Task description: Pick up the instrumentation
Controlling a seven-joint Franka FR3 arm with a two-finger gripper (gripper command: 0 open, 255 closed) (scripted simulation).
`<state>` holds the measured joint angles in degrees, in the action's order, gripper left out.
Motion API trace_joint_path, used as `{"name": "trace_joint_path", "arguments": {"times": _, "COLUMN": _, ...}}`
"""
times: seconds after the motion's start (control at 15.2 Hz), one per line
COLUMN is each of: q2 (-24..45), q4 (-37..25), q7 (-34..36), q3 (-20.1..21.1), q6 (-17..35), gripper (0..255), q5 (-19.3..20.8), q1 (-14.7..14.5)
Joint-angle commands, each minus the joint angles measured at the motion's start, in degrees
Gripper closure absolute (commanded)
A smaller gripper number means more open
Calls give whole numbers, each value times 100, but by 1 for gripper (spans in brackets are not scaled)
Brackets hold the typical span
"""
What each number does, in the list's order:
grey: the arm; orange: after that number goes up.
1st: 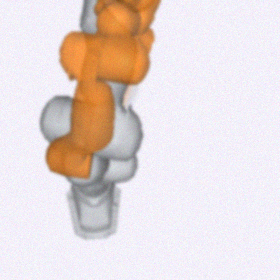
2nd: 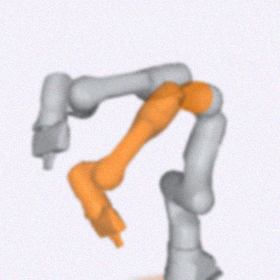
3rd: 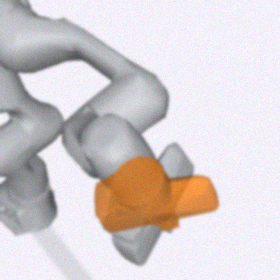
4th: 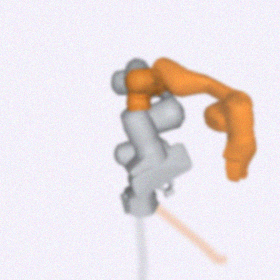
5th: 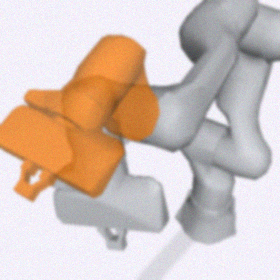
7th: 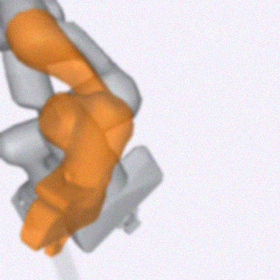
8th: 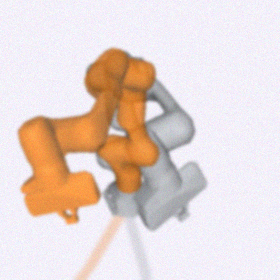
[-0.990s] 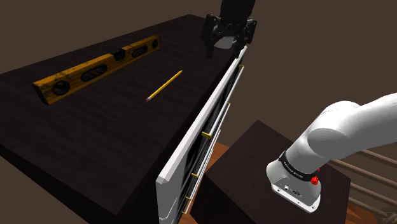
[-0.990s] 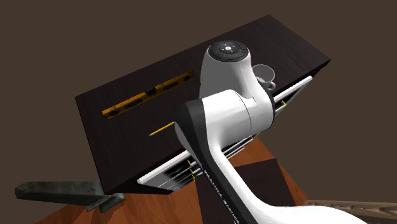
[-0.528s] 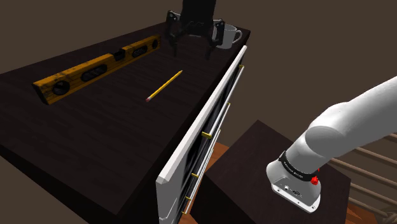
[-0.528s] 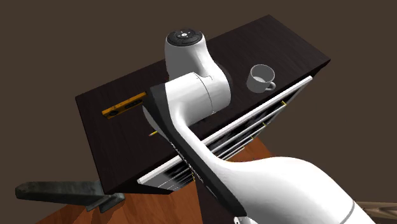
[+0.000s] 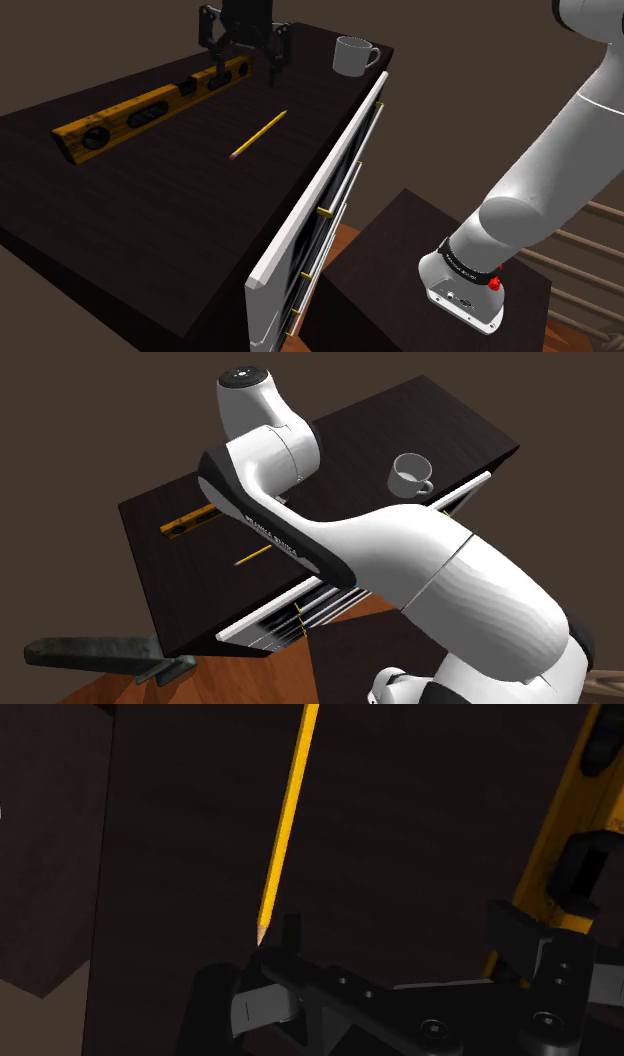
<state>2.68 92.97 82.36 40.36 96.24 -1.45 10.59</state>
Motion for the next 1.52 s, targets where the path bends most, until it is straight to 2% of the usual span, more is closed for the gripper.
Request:
{"name": "trace_joint_path", "arguments": {"times": 0.0, "q2": 746, "q4": -703, "q7": 773, "q3": 101, "q6": -115, "gripper": 0, "q5": 480, "q1": -201}}
{"name": "trace_joint_path", "arguments": {"times": 0.4, "q2": 2568, "q4": -2999, "q7": 2220, "q3": -248, "q6": -805, "gripper": 0, "q5": 1471, "q1": -1211}}
{"name": "trace_joint_path", "arguments": {"times": 0.86, "q2": 2381, "q4": -2151, "q7": 2202, "q3": -246, "q6": -146, "gripper": 0, "q5": 1364, "q1": -992}}
{"name": "trace_joint_path", "arguments": {"times": 0.99, "q2": 2371, "q4": -2090, "q7": 2201, "q3": -245, "q6": -96, "gripper": 0, "q5": 1359, "q1": -978}}
{"name": "trace_joint_path", "arguments": {"times": 1.06, "q2": 2356, "q4": -2059, "q7": 2202, "q3": -242, "q6": -78, "gripper": 255, "q5": 1351, "q1": -969}}
{"name": "trace_joint_path", "arguments": {"times": 1.45, "q2": 2343, "q4": -2036, "q7": 2207, "q3": -239, "q6": -67, "gripper": 255, "q5": 1346, "q1": -965}}
